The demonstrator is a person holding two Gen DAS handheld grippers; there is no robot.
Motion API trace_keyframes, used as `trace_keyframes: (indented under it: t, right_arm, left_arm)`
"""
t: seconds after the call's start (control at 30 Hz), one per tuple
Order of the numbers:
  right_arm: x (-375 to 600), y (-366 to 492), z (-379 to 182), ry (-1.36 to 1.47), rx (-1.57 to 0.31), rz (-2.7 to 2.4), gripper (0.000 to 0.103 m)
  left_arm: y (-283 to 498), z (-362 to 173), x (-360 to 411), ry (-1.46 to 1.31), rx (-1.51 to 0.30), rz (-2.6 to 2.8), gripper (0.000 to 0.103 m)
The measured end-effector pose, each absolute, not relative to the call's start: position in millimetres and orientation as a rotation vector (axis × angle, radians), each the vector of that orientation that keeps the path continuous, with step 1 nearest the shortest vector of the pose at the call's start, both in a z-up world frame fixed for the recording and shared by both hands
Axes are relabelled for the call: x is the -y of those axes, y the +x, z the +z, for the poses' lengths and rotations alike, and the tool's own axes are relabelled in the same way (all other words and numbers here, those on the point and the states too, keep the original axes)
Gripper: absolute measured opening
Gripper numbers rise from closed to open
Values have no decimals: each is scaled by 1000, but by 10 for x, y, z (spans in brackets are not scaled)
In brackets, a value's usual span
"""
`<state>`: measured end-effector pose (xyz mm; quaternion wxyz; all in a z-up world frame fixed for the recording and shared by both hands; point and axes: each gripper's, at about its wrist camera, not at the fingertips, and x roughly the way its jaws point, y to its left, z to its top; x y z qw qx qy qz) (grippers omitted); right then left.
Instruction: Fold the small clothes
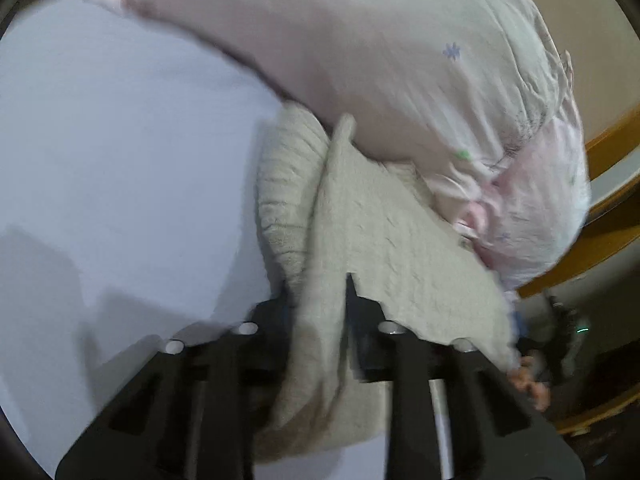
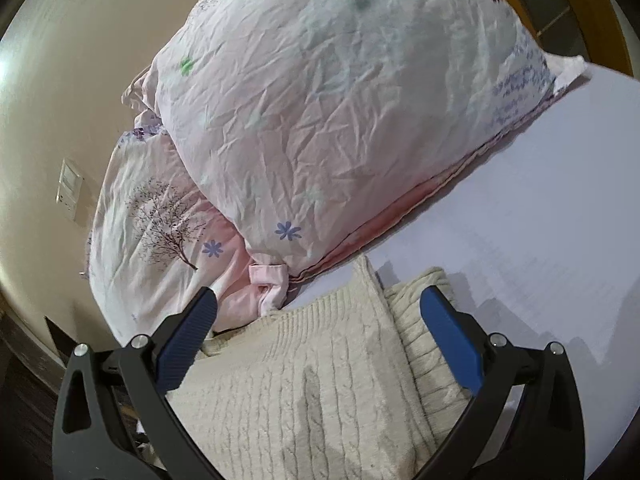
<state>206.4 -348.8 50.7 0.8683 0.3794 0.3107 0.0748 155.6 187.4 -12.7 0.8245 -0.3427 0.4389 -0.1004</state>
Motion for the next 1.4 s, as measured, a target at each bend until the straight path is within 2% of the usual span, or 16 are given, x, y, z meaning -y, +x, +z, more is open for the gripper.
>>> trace_keyframes:
  t: [0.13,0.3,0.37,0.5,0.57,0.63,0.7,0.73,0.77,1.0,1.13,1.2,1.27,1.3,1.37,1.4]
  right_arm:
    - [3598,2003,565,832,-611,170,101]
    - [3823,1922,631,887,-540,153,101]
    - [3891,1941,627,870,-555,153,101]
    - [4078,1981,553,830,-636,151,101]
    - [4197,1996,468,910,-666,194,101]
    - [4231,2049,391,969,-727,247,101]
    - [4159,2112,349,959,-799,283,101]
    - [4119,2138,330,948,-831,292,101]
    - [4042,2188,282,928,-897,300,101]
    - [3677,2265,165,774,-1066,318,101]
    - [3537,2244,201,682,-1060,317,101]
    - [3462,2224,221,629,-1052,310,100]
    - [3380,2208,231,558,-1050,291,95]
    - [3339,2197,234,520,-1046,272,87]
    - [3335,2190,208,529,-1041,289,68]
    - [3363,2191,181,586,-1041,332,50]
  left_arm:
    - [1516,204,-1665,-818,-847,-322,18]
    - [1671,855,-564,-776,-732,-637,17]
    - [1839,837,87,-761,-777,-773,18]
    - [2130,420,1131,-745,-1023,-895,18]
    - [2152,332,1251,-759,-1055,-951,18]
    - [2116,403,1150,-762,-990,-993,18]
    - [2067,547,876,-745,-898,-940,34]
    - [2018,624,700,-709,-849,-862,57]
    - [1965,659,584,-666,-825,-775,71]
    - [1961,364,328,-404,-909,-396,78]
    - [1970,232,467,-321,-919,-358,92]
    - [2003,185,559,-270,-908,-340,94]
    - [1972,154,654,-260,-904,-337,96]
    - [1991,127,693,-265,-905,-336,96]
    - [2001,62,683,-297,-916,-352,95]
    - [1981,15,643,-321,-927,-375,91]
